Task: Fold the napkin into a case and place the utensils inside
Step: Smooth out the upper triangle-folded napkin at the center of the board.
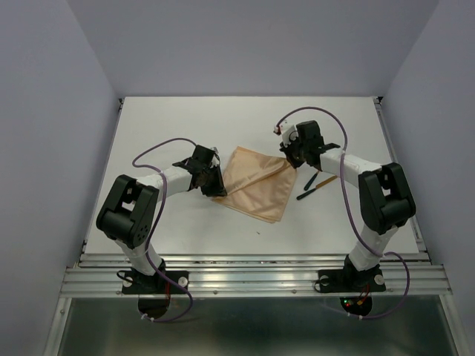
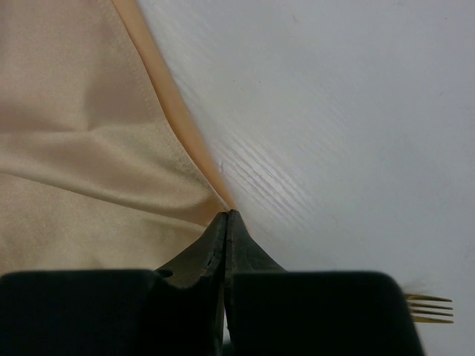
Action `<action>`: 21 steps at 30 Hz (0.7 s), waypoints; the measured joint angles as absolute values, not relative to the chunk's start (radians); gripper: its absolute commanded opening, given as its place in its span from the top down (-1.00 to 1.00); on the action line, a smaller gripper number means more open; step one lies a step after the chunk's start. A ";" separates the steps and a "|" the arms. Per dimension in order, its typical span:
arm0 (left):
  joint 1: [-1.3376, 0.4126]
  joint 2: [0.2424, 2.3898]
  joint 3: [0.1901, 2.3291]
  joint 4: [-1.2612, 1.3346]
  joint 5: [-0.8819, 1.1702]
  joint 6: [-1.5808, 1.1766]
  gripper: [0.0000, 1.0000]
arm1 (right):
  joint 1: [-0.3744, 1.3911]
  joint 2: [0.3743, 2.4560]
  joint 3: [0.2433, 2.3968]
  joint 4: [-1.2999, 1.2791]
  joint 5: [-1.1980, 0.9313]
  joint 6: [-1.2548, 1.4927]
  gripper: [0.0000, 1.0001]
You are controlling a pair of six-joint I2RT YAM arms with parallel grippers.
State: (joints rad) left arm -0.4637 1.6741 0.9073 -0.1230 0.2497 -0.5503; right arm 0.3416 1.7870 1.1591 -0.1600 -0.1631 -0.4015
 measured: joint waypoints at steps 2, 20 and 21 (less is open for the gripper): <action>-0.464 1.674 0.907 -0.123 0.250 -0.550 0.46 | 0.342 1.777 1.145 -0.153 -0.162 -0.402 0.99; -0.464 1.637 0.908 -0.139 0.251 -0.531 0.21 | 0.342 1.763 1.055 -0.147 -0.089 -0.365 0.19; -0.464 1.627 0.908 -0.144 0.249 -0.531 0.20 | 0.342 1.760 1.055 -0.147 -0.081 -0.358 0.20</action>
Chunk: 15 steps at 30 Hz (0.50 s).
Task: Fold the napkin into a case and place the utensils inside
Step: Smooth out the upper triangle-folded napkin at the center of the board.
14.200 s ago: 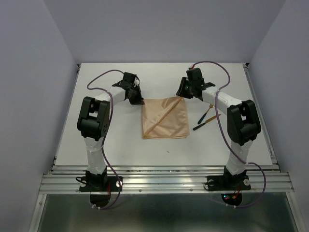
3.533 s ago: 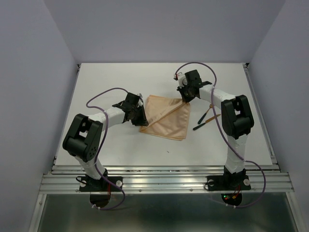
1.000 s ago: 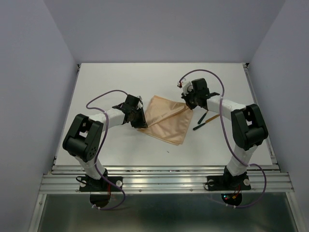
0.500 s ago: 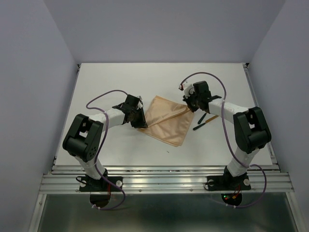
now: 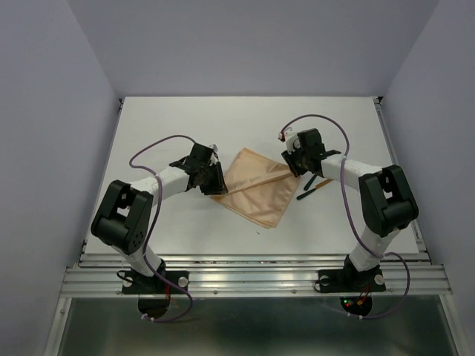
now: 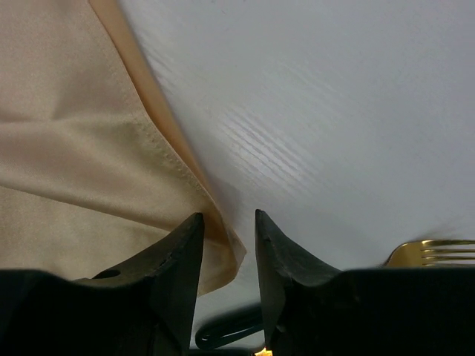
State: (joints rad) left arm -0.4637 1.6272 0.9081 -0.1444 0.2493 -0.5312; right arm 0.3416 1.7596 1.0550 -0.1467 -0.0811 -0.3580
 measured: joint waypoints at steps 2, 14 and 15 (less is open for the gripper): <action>-0.464 1.602 0.913 -0.158 0.241 -0.531 0.20 | 0.340 1.748 1.055 -0.146 -0.051 -0.316 0.20; -0.434 1.557 0.939 -0.182 0.207 -0.533 0.20 | 0.333 1.642 1.050 -0.149 0.048 0.144 0.13; -0.429 1.558 0.939 -0.183 0.206 -0.536 0.20 | 0.333 1.631 1.042 -0.149 0.054 0.202 0.10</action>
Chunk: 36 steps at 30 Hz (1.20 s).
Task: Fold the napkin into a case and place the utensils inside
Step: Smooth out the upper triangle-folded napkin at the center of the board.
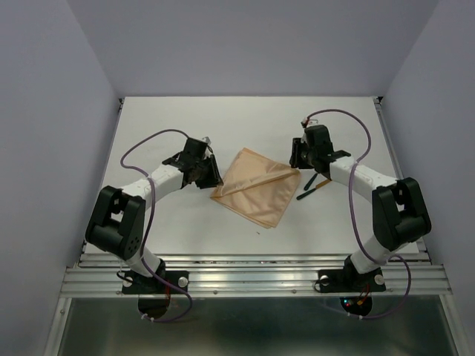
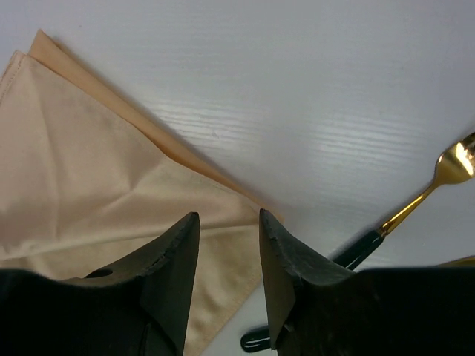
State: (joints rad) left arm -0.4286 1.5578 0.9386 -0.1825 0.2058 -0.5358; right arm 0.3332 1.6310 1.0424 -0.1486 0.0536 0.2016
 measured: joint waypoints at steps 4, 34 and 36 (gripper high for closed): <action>-0.416 1.559 0.939 -0.184 0.199 -0.548 0.20 | 0.333 1.570 0.965 -0.133 0.056 0.397 0.01; -0.406 1.607 0.924 -0.172 0.186 -0.554 0.21 | 0.313 1.716 0.941 -0.006 0.190 0.517 0.31; -0.403 1.607 0.924 -0.172 0.185 -0.554 0.21 | 0.313 1.715 0.941 0.001 0.181 0.513 0.34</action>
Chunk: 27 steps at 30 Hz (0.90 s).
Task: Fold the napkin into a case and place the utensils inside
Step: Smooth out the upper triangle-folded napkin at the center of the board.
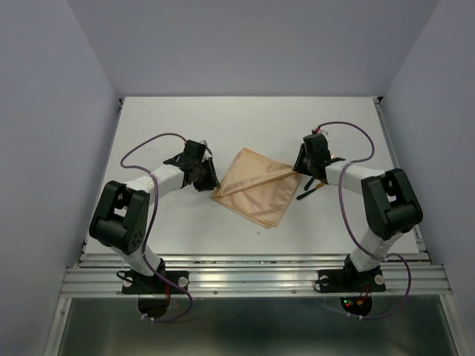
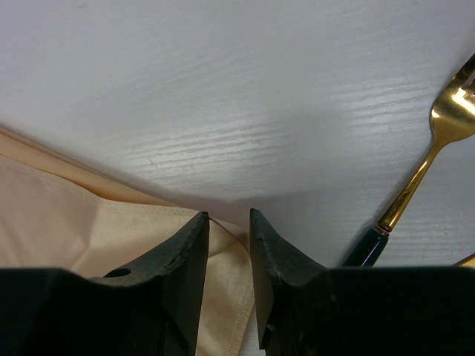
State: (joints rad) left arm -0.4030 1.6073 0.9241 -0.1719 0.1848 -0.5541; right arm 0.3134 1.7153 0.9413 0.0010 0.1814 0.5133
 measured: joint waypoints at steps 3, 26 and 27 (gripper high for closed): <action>-0.398 1.607 0.924 -0.172 0.183 -0.551 0.21 | 0.313 1.715 0.941 0.010 0.162 0.505 0.34; -0.395 1.668 0.891 -0.118 0.211 -0.534 0.60 | 0.392 1.722 0.980 0.031 -0.021 0.475 0.39; -0.398 1.668 0.889 -0.115 0.212 -0.537 0.60 | 0.402 1.740 0.992 0.031 -0.024 0.474 0.38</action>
